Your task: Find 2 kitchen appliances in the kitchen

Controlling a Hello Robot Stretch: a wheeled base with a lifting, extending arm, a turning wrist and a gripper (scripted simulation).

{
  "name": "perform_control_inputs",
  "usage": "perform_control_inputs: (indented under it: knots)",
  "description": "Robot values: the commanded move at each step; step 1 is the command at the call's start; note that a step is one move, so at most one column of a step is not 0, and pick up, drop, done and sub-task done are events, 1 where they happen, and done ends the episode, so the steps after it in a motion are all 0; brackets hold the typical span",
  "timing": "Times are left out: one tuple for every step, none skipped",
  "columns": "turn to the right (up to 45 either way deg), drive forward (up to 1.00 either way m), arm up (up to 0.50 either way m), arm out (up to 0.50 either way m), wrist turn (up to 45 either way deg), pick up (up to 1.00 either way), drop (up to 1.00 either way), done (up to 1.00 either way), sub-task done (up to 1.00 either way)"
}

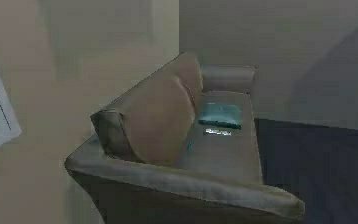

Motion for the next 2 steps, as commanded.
perform_control_inputs:
  knots:
    - [45.0,0.0,0.0,0.0,0.0,0.0,0.0,0.0,0.0]
    - [45.0,0.0,0.0,0.0,0.0,0.0,0.0,0.0,0.0]
